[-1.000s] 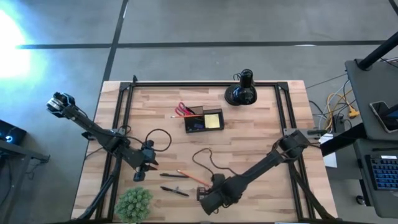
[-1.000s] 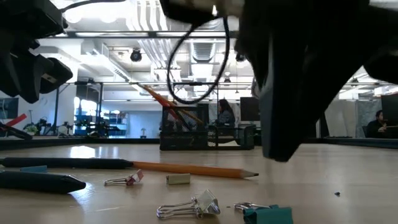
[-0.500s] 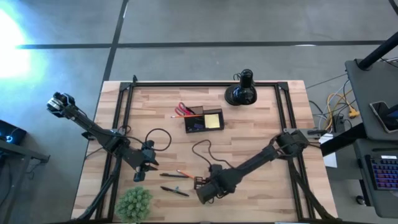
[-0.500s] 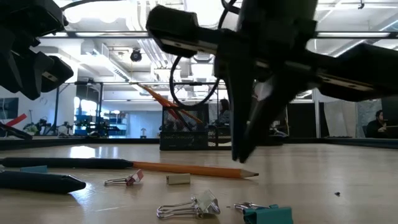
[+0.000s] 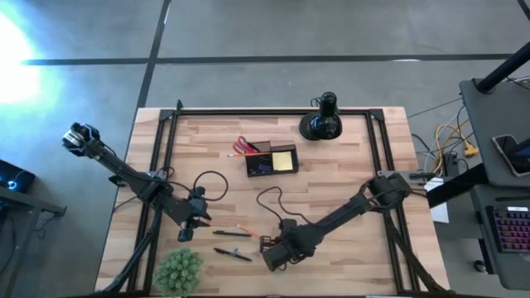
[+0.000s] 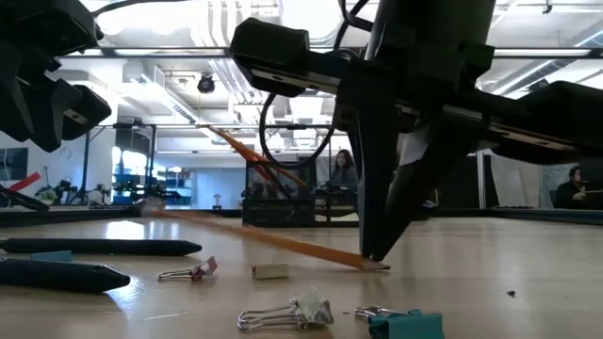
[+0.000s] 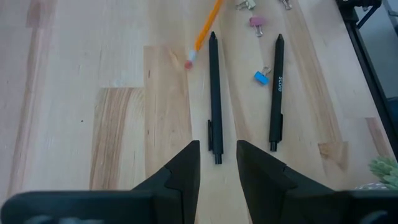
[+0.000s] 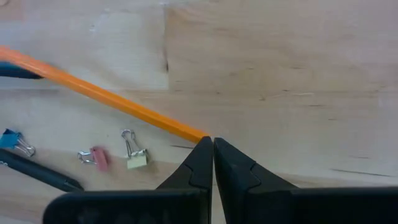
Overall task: Pick and place office supplies into organizer
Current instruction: Put the pencil into the black organizer
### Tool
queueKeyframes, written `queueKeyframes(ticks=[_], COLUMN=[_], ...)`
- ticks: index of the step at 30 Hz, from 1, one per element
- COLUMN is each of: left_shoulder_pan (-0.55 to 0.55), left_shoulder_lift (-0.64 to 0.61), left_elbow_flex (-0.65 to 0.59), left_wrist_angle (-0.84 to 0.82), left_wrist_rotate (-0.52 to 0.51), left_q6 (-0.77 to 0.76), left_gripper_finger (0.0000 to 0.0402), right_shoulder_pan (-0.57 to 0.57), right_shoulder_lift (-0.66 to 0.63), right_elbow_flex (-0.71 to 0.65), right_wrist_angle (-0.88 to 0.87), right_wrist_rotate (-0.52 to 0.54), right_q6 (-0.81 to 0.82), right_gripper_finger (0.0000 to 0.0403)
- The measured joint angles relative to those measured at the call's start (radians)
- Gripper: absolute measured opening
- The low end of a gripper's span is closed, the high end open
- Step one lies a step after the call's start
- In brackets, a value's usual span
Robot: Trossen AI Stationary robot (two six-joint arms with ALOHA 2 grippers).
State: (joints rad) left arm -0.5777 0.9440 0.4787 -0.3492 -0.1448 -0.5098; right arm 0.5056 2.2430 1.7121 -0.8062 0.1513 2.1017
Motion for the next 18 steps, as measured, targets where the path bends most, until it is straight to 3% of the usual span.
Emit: queueKeyframes(ticks=[8,14,18], left_shoulder_pan=[0.0,0.004,0.032], left_shoulder_lift=[0.0,0.012,0.087], left_elbow_flex=[-0.001,-0.002,-0.002], left_wrist_angle=[0.01,0.173,0.234], left_wrist_rotate=[0.0,-0.019,-0.021], left_q6=[0.022,0.235,0.339], left_gripper_finger=[0.009,0.009,0.0105], right_shoulder_pan=[0.0,0.0,0.0], right_shoulder_lift=[-0.002,-0.001,-0.001], right_elbow_flex=[-0.017,-0.017,-0.018], right_wrist_angle=[0.01,0.008,0.008], right_wrist_rotate=[-0.005,0.001,0.005], right_q6=[-0.001,-0.011,-0.011], right_gripper_finger=[0.0008,0.0008,0.0008])
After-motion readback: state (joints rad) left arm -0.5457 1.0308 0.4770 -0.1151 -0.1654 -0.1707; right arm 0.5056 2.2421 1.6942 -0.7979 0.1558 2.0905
